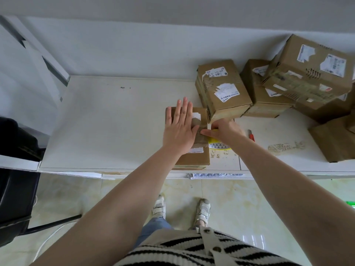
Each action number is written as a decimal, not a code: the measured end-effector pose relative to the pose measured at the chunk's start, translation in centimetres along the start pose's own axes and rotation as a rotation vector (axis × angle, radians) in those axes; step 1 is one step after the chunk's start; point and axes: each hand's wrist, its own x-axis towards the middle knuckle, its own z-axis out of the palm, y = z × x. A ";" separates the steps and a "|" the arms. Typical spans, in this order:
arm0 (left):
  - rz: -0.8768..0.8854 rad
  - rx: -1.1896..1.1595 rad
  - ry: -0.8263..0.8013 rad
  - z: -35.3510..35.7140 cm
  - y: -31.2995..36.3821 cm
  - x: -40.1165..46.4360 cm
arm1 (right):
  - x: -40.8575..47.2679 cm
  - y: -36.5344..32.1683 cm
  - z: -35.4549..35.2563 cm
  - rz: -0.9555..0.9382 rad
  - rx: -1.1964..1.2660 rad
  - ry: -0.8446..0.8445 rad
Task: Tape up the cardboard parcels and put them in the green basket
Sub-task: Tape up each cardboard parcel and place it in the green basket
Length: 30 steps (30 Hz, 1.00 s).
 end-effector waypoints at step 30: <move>-0.113 -0.106 0.060 -0.5 2.0 -0.8 | 0.7 0.6 0.6 -0.025 0.031 -0.002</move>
